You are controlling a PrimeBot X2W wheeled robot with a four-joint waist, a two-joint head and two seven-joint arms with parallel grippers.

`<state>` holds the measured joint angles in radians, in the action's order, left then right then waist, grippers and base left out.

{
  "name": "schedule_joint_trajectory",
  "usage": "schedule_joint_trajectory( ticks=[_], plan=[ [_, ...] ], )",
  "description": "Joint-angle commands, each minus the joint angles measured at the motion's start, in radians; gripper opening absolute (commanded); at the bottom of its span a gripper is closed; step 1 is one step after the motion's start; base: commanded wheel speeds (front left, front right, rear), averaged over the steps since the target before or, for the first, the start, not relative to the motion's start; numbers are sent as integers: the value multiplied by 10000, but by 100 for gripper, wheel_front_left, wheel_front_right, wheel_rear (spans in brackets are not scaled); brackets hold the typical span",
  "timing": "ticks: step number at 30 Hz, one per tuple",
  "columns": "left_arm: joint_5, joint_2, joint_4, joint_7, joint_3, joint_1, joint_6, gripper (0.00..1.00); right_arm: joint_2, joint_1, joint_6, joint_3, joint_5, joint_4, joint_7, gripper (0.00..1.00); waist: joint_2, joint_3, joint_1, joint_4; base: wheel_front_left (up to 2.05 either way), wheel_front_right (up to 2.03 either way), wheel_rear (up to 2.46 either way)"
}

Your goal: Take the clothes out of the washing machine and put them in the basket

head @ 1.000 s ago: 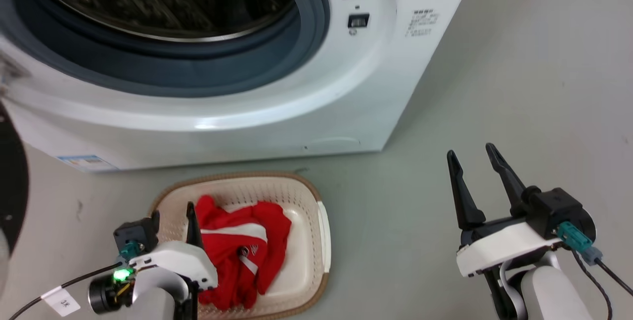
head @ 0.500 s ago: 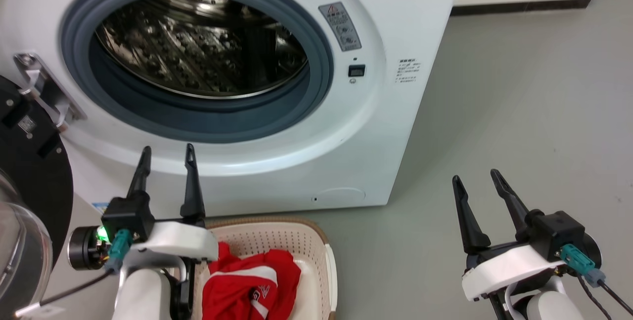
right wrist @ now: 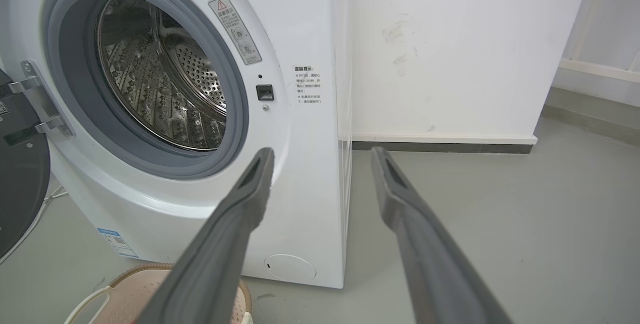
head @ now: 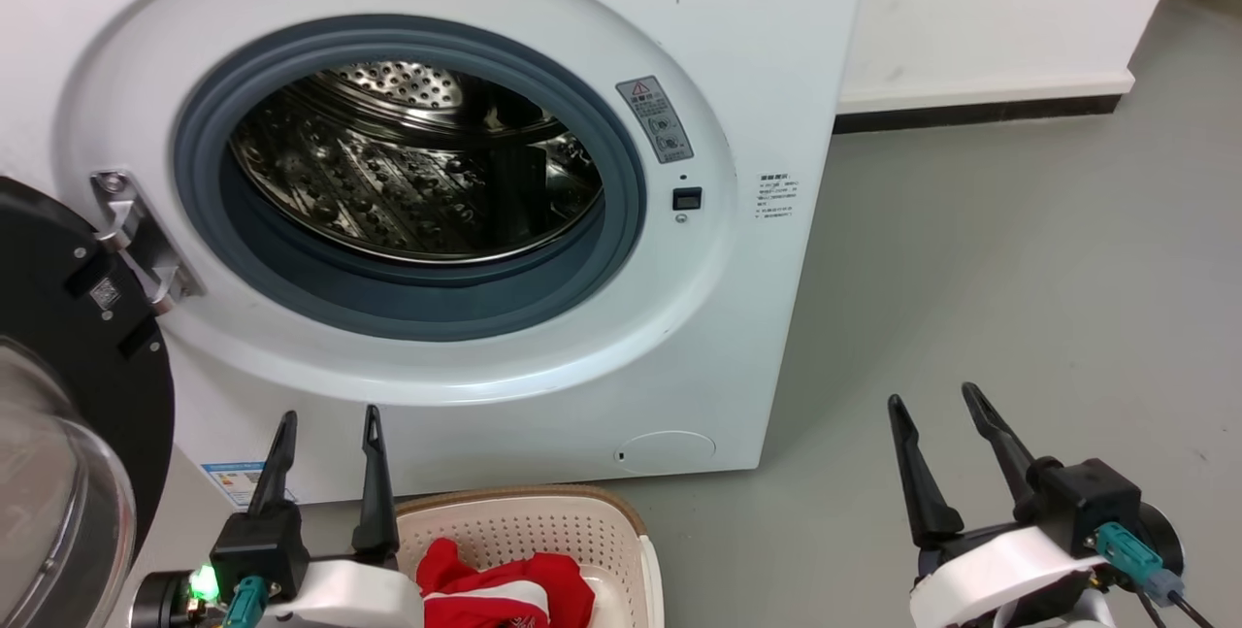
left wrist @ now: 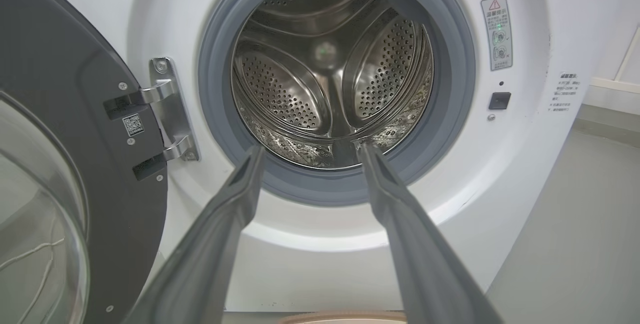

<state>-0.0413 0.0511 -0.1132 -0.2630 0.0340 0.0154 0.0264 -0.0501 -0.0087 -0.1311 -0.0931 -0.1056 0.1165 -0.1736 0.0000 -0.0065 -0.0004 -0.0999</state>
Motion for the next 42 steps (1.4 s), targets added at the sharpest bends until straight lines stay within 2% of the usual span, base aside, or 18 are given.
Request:
schedule_joint_trajectory(
  ticks=[1, 26, 27, 30, 42],
  plan=[
    [-82, -4, 52, -25, -23, 146, 1, 100, -2, 148, 5, 31, 4, -103, 43, 100, 0, -67, 4, 80, 0, 0, 0],
    [-399, 31, -335, -25, -49, 32, -146, 100, -2, 387, 7, 67, -9, -307, 160, 100, 0, -175, 4, 65, 0, 0, 0],
    [-343, 8, -350, 0, -45, 93, -151, 0, 0, 323, 2, 61, -2, -264, 160, 0, 0, -175, 4, 63, 0, 0, 0],
    [-513, -9, -590, 99, 48, 66, -174, 0, 0, 420, 0, 15, -177, -161, 148, 0, 0, -172, 4, 69, 0, 0, 0],
    [-2821, -8, -718, 708, 191, -164, -383, 0, -163, 165, 1, 163, -2650, 52, 424, 0, 0, -148, 4, 154, 0, 0, 0]
  ],
)
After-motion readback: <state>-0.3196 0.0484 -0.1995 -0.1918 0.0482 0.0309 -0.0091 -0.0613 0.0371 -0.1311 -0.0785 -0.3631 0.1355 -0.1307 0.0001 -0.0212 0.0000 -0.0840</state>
